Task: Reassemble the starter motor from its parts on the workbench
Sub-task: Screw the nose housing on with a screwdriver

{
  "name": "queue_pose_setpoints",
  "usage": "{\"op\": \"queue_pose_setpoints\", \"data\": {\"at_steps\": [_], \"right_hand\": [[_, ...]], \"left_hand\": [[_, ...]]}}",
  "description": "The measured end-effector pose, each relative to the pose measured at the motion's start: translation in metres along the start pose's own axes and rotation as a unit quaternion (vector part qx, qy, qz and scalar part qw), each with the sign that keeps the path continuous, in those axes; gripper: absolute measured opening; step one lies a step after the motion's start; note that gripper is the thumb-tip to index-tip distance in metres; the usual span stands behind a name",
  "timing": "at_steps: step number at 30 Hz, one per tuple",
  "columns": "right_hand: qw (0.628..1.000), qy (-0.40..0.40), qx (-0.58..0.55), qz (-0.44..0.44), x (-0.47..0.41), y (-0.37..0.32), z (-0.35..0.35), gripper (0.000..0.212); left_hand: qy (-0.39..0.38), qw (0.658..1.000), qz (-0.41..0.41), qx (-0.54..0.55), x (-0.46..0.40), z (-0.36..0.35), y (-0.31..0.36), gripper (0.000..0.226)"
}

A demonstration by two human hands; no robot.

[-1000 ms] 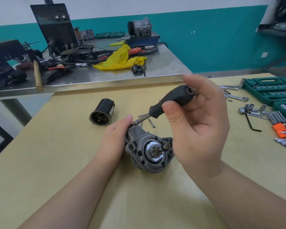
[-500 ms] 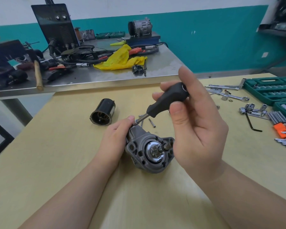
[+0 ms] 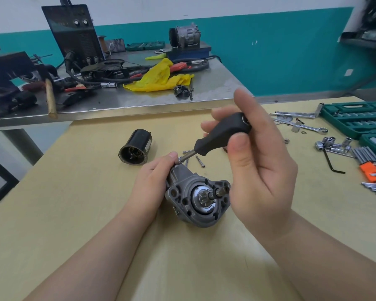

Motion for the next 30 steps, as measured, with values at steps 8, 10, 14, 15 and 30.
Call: {"op": "queue_pose_setpoints", "data": {"at_steps": [8, 10, 14, 15, 30], "right_hand": [[0.999, 0.026, -0.007, -0.018, -0.005, -0.004, 0.000, 0.036], [0.999, 0.043, 0.019, -0.015, -0.007, -0.003, 0.003, 0.027], [0.997, 0.063, 0.049, -0.011, -0.006, 0.001, 0.006, 0.027], [0.997, 0.059, 0.048, -0.005, -0.005, 0.001, 0.006, 0.031], [0.999, 0.043, 0.013, -0.009, -0.006, 0.003, 0.001, 0.029]], "left_hand": [[-0.002, 1.000, 0.000, 0.000, 0.000, -0.001, 0.000, 0.045], [-0.004, 1.000, 0.002, 0.001, 0.000, 0.000, -0.001, 0.049], [-0.001, 1.000, 0.004, 0.009, 0.000, 0.000, -0.001, 0.049], [0.002, 1.000, 0.005, 0.009, 0.000, 0.000, -0.001, 0.044], [-0.002, 1.000, -0.002, 0.000, 0.001, 0.000, 0.001, 0.058]]}}
Point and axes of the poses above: each hand's wrist, its own x-axis away from the middle knuckle, its own z-axis out of the back of the hand, y = z × x, the point moved 3 cm from there along -x, towards the middle knuckle, and after that the axes turned 6 degrees about x, right-handed, at the moved point
